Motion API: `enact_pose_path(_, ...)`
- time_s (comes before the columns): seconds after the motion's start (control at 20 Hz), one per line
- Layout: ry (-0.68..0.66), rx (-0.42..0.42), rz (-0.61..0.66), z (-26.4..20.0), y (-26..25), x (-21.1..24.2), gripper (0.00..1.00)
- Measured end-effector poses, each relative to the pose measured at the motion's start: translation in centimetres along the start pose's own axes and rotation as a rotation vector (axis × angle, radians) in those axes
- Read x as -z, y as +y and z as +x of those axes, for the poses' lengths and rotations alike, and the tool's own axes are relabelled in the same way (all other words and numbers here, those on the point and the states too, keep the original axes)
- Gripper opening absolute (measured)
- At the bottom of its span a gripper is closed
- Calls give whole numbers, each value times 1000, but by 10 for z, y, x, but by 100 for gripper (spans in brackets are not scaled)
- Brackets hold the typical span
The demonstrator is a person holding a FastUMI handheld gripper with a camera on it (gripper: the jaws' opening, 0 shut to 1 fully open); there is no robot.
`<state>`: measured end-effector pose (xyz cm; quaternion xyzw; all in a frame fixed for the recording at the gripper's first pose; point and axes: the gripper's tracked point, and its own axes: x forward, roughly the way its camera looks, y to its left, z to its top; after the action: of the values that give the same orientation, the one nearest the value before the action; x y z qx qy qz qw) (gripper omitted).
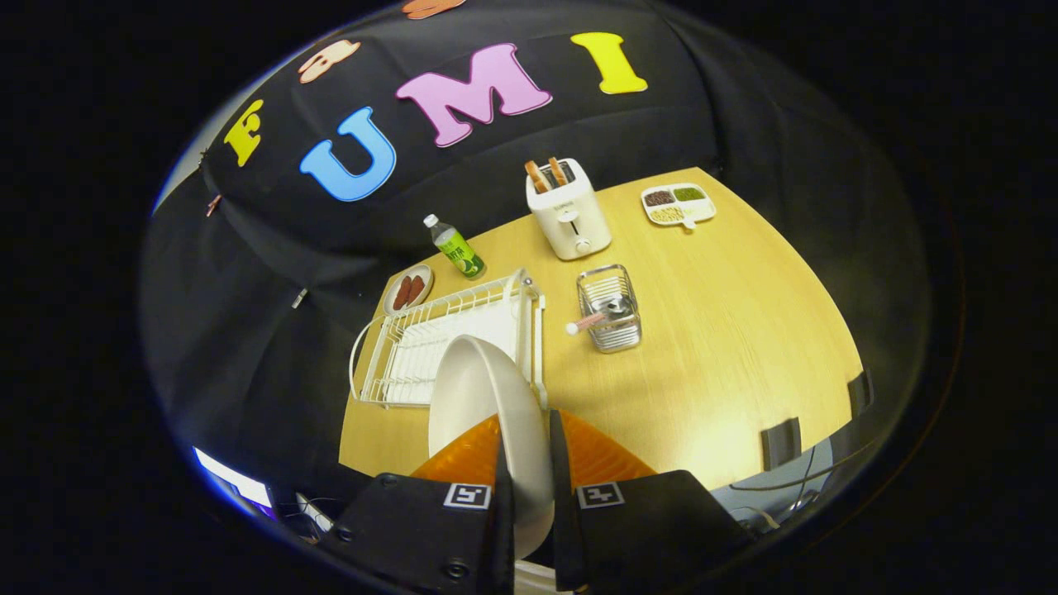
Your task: Take the plate from the dish rack, then take the spoon from the basket and place it into the plate.
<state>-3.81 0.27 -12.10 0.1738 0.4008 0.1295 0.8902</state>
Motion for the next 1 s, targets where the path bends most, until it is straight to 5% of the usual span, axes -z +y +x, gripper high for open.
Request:
enact_pose_path(0.7, 247, 41, 79, 95, -96, 50, 23)
enact_pose_path(1.0, 322, -52, 37, 130, -106, 61, 25)
